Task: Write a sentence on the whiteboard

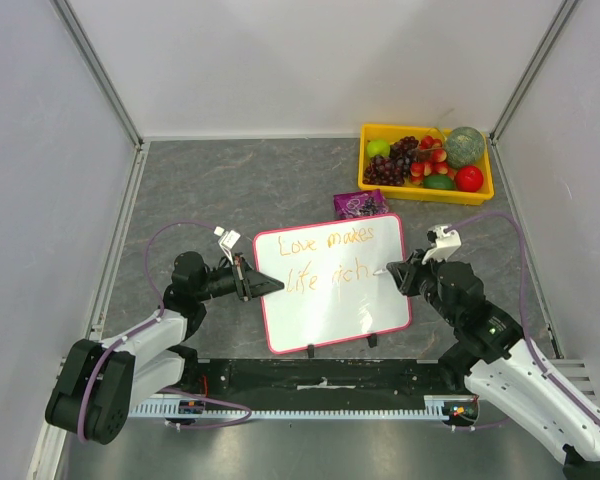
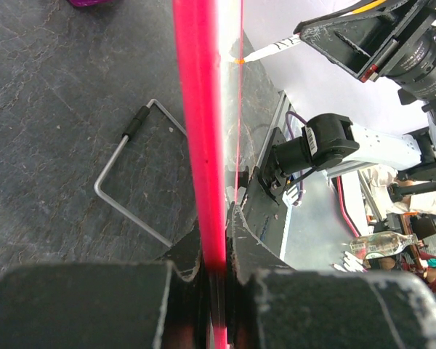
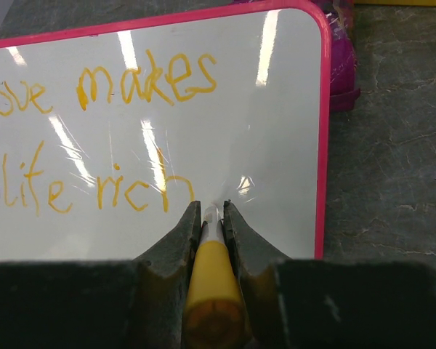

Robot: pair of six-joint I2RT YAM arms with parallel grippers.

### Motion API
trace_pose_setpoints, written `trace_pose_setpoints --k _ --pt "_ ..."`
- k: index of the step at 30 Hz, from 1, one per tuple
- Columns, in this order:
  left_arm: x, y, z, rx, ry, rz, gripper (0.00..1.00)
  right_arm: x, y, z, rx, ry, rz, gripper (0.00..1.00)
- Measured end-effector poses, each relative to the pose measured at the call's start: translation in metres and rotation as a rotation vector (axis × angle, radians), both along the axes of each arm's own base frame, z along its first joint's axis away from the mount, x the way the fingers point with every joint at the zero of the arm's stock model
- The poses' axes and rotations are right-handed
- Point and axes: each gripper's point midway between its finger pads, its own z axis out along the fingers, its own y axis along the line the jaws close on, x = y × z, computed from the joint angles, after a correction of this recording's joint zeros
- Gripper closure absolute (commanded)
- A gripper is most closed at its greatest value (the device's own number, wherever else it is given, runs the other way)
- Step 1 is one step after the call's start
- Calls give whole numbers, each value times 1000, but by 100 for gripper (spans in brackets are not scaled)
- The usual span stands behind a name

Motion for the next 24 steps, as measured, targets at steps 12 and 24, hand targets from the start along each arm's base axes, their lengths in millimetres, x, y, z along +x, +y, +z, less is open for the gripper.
trace_pose_setpoints --k 12,24 --pt "0 0 0 1 2 2 98 3 2 1 19 -23 -4 100" --pt "0 0 0 0 -2 0 98 -1 0 4 25 -27 -1 100"
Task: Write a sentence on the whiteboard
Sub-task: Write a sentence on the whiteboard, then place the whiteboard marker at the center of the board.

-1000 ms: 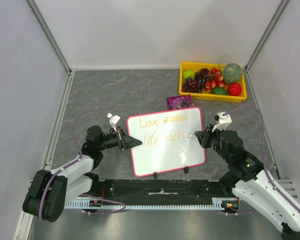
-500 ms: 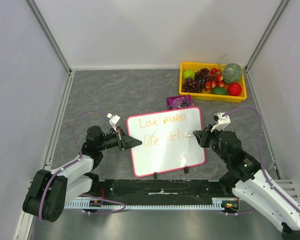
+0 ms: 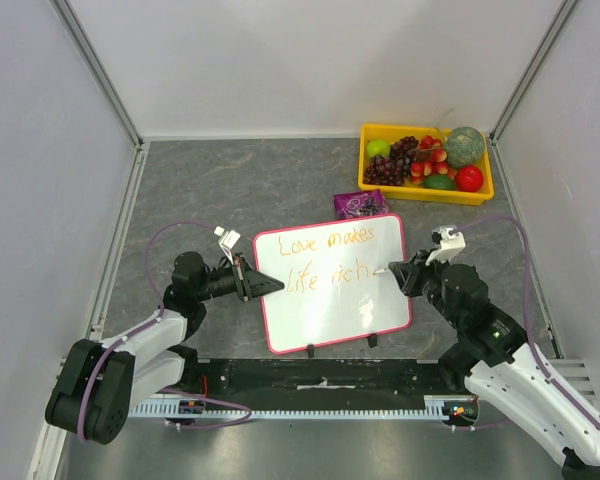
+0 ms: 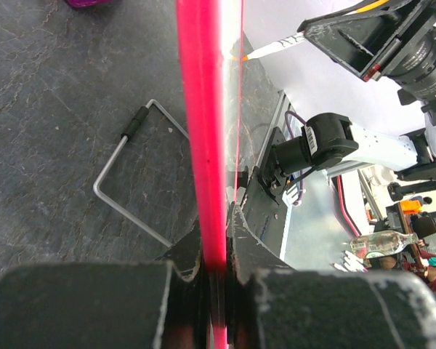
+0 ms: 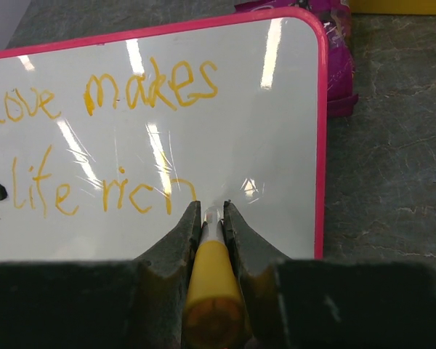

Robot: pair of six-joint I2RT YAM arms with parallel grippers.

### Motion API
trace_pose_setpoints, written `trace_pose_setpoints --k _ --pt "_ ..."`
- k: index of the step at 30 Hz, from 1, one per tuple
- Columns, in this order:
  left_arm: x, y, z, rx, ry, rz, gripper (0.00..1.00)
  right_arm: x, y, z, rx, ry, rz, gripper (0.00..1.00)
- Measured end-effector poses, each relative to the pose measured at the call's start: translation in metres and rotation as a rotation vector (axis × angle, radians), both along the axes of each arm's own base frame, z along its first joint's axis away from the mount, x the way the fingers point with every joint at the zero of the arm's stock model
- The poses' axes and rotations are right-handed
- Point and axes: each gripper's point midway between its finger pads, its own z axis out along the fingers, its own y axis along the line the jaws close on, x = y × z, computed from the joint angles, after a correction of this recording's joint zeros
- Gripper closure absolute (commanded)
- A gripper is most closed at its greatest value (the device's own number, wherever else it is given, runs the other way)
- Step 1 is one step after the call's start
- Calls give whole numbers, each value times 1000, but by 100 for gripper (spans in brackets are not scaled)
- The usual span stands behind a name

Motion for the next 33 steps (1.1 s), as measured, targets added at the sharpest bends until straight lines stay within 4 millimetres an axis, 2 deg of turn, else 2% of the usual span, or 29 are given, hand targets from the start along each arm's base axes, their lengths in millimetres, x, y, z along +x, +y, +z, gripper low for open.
trace_pose_setpoints --k 2,9,11,25,29,33 --pt "0 0 0 -1 -1 0 98 -3 -2 8 9 -12 0 100" --pt "0 0 0 0 -1 -1 98 -13 -13 63 117 -156 -15 100" --pt "0 0 1 -1 -3 -1 98 -15 -16 71 133 -180 -23 100" --pt "-1 0 2 1 -12 1 98 -12 -14 61 105 -143 -22 100" --pt "-1 1 3 4 -15 5 91 -12 -13 59 100 -135 -18 100" --pt "-1 2 2 16 -20 21 74 -11 -12 56 92 -125 -17 100"
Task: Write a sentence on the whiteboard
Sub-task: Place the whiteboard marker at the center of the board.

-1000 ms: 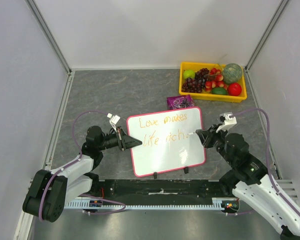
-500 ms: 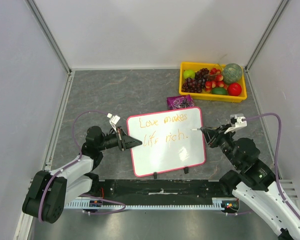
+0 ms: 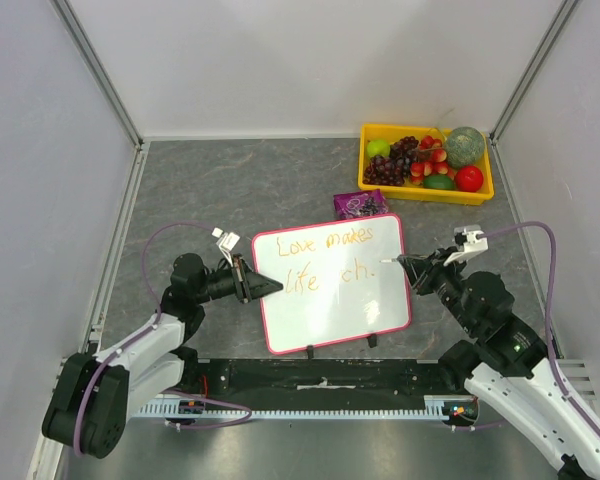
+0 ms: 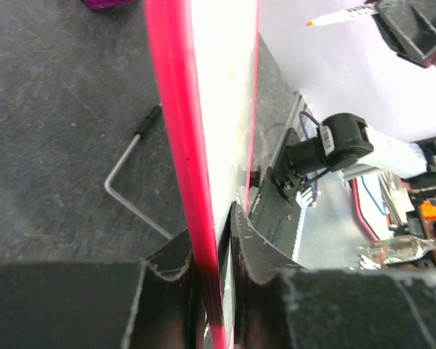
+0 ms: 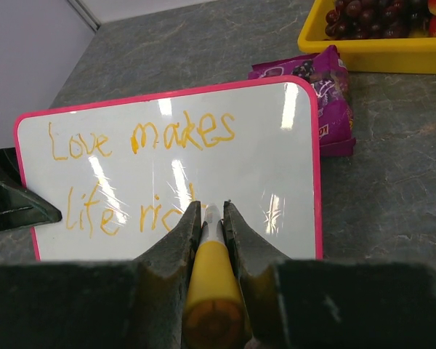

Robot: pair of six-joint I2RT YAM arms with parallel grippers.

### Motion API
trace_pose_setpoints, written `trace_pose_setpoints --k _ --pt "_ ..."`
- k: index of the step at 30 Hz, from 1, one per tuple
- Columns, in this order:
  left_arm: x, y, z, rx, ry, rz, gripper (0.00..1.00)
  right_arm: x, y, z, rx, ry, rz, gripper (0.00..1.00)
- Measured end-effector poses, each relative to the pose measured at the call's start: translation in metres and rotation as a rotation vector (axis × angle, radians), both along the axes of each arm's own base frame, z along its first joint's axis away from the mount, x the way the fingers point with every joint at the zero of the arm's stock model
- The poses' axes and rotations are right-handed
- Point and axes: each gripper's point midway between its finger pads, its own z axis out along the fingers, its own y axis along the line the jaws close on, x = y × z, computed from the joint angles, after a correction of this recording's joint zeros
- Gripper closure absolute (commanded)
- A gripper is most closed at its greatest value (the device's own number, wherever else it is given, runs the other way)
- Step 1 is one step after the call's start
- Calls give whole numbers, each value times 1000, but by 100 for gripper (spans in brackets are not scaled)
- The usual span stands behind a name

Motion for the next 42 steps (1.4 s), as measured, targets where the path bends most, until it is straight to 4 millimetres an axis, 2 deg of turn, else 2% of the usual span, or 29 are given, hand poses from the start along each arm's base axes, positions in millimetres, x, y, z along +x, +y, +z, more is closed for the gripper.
trace_pose_setpoints --k 2,7,11,21,28,33,34,38,42 --pt "2 2 -4 23 -10 20 65 1 1 -2 -5 6 0 100" --pt "9 11 -20 95 -22 86 35 4 3 -6 -30 27 3 100" --pt "13 16 -17 114 -64 128 23 4 4 -3 -30 23 7 100" --pt "22 32 3 133 -183 261 13 4 5 3 -26 13 14 100" --pt "23 39 -3 154 -186 307 8 8 5 14 -33 10 1 100" --pt "24 42 -6 163 -180 324 7 21 -2 34 -78 33 -70 100" --pt "24 42 -6 163 -181 325 6 25 -5 45 -87 30 -92 100" --pt "24 42 -5 162 -183 325 6 39 -4 50 -137 58 -134 100" --pt "24 42 -9 166 -173 321 6 49 -15 56 -209 78 -201 100"
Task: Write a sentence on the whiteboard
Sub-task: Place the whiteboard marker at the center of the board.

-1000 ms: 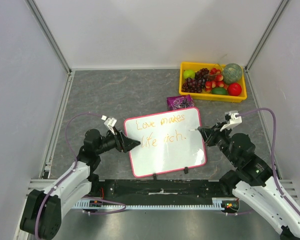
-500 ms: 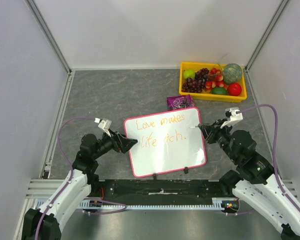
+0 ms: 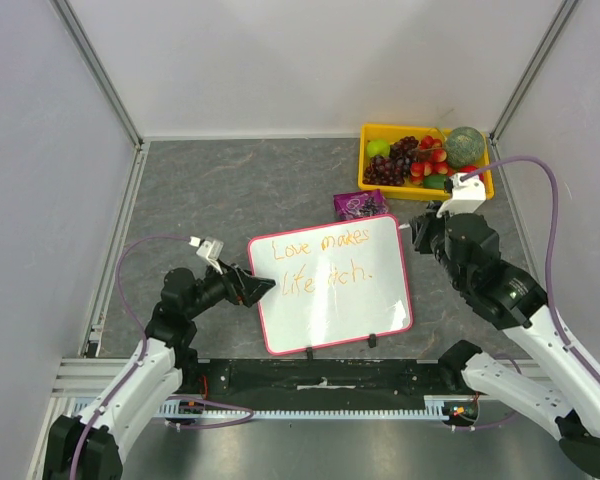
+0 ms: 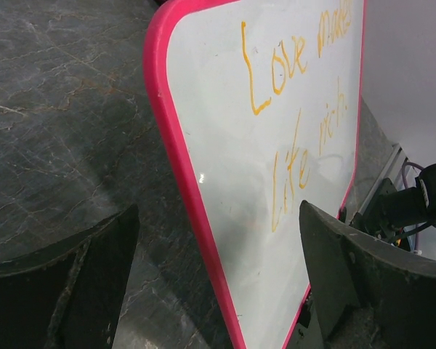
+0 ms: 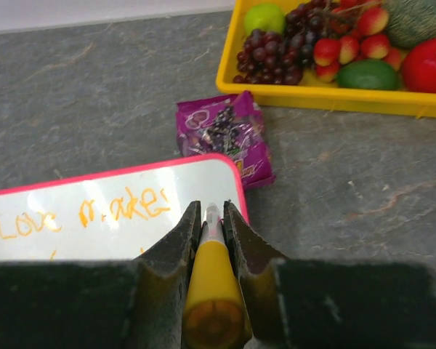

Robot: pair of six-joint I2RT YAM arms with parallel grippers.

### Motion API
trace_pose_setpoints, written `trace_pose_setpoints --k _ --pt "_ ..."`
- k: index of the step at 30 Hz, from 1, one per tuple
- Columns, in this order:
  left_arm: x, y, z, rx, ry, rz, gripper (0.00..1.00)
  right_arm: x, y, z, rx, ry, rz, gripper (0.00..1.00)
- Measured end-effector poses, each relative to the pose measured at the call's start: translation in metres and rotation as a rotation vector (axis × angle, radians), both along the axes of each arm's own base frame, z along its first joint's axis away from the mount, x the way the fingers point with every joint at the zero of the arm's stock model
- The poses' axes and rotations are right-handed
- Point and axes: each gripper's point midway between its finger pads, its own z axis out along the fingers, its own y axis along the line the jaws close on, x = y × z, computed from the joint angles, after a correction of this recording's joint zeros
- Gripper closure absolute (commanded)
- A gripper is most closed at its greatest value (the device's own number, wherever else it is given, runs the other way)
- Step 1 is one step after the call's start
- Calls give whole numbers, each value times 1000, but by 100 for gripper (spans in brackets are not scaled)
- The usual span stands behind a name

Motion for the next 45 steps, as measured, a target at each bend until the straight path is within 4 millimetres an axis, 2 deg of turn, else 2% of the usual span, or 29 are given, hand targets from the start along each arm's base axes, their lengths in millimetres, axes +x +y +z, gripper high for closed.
trace_pose_setpoints --k 6,10,14,20,24,28,32,36,40,42,45 --pt "0 0 -7 8 27 -3 6 14 -13 19 -92 5 -87 100" --pt "0 0 -4 4 15 -3 6 22 -20 12 -160 51 -125 100" --pt "-1 0 0 -1 -3 -3 6 32 -31 -18 -243 169 -152 100" --pt "-1 0 0 -1 -2 -3 6 43 -53 -79 -323 422 -153 100" --pt "-1 0 -2 0 3 -3 6 42 -66 -98 -324 520 -142 100" --pt "-2 0 -4 1 6 -3 6 42 -62 -121 -322 614 -88 100" --pt "-2 0 -4 1 6 -3 6 38 -54 -154 -339 741 -31 100" --pt "-2 0 -4 2 7 -3 6 29 -55 -185 -381 870 -9 100" --pt "-2 0 -5 2 10 -3 6 18 -59 -199 -408 942 -4 100" --pt "-2 0 -6 3 13 -3 6 16 -60 -203 -415 960 -3 95" --pt "-2 0 -6 3 14 -2 6 13 -60 -212 -435 997 3 80"
